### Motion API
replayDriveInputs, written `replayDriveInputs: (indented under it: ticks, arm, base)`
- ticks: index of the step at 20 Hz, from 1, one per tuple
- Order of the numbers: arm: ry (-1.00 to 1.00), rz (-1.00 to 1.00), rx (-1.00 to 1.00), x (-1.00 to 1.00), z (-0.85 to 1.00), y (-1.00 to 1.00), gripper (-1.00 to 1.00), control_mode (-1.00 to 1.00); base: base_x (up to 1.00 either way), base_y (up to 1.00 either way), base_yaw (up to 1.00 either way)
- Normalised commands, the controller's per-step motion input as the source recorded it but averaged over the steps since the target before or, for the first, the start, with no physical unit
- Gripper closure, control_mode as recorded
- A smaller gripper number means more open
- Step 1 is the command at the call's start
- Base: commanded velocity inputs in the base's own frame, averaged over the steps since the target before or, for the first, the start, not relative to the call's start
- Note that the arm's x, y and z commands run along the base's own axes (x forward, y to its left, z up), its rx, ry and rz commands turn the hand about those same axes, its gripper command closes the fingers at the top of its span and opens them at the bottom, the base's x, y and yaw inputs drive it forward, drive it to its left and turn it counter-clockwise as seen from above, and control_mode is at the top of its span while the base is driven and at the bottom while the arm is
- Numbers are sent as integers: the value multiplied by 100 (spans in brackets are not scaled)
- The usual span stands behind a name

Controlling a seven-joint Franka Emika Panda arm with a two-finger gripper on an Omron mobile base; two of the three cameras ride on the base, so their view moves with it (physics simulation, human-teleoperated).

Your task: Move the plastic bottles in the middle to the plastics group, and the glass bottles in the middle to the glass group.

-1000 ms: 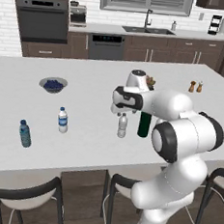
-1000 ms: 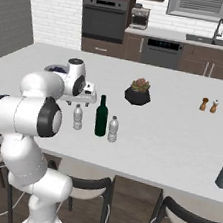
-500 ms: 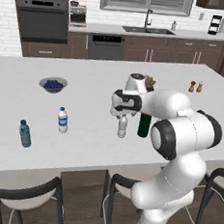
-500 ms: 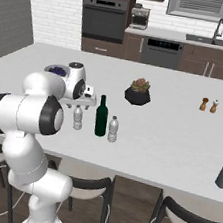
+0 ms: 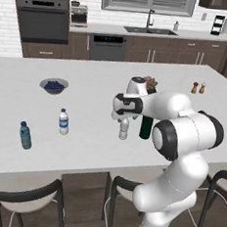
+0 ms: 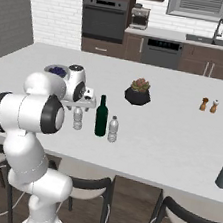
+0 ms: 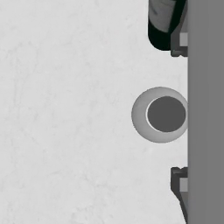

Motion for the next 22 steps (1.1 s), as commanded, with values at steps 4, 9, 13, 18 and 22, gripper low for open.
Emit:
replayDriveInputs:
  ticks: [4,9,13,18,22]
  arm:
    - [-1,0,0,0,-5,2,-100,-100]
    - [-5,0,0,0,-9,3,-100,-100]
    - [-4,0,0,5,-15,0,-100,-100]
    - [-3,0,0,3,-15,0,-100,-100]
    - [-3,0,0,2,-7,0,-100,-100]
  base:
    - [0,0,0]
    - [0,0,0]
    - [0,0,0]
    - [0,0,0]
    - [0,0,0]
